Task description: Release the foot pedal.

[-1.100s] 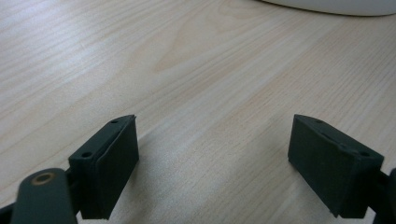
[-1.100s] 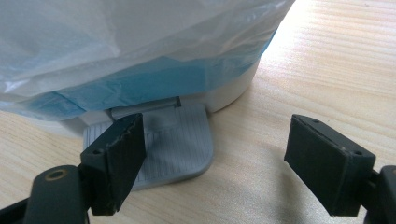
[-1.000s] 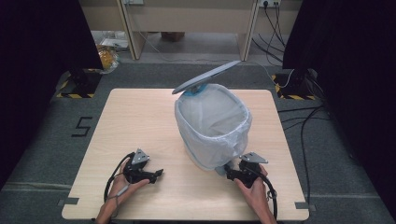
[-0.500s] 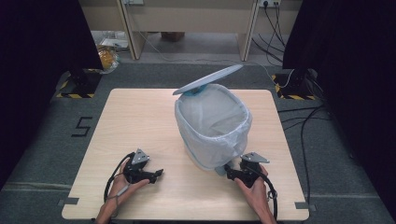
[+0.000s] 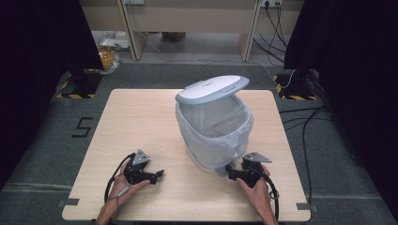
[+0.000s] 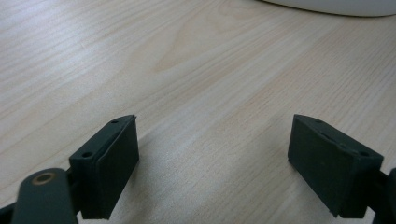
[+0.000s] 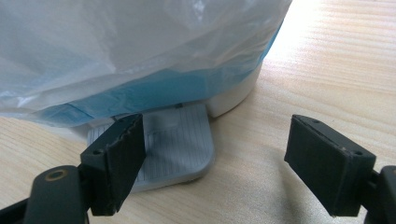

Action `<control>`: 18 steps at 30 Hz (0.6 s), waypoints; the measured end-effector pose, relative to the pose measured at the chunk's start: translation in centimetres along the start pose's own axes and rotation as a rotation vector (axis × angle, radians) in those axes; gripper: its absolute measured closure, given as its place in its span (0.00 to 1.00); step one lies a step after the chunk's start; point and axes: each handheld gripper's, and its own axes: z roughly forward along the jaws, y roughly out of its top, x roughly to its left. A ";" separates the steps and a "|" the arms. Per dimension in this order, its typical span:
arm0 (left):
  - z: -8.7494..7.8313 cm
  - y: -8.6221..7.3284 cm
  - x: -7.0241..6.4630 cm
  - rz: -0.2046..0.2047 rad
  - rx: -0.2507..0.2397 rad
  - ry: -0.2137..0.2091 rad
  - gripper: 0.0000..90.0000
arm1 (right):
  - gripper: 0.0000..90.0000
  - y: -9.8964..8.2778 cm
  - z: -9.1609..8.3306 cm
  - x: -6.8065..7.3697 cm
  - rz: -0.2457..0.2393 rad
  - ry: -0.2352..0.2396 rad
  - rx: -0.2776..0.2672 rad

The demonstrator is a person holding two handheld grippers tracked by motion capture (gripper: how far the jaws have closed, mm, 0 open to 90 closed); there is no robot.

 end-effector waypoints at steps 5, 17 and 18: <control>0.0 0.0 0.0 0.001 0.000 0.000 0.17 | 0.21 0.0 -0.1 0.1 -0.003 -0.002 -0.012; 0.0 0.0 0.0 -0.001 -0.001 0.001 0.17 | 0.21 0.6 -1.3 -0.7 0.021 0.036 -0.058; 0.0 0.0 0.0 -0.001 -0.001 0.001 0.17 | 0.21 0.6 -1.5 -0.8 0.027 0.033 -0.071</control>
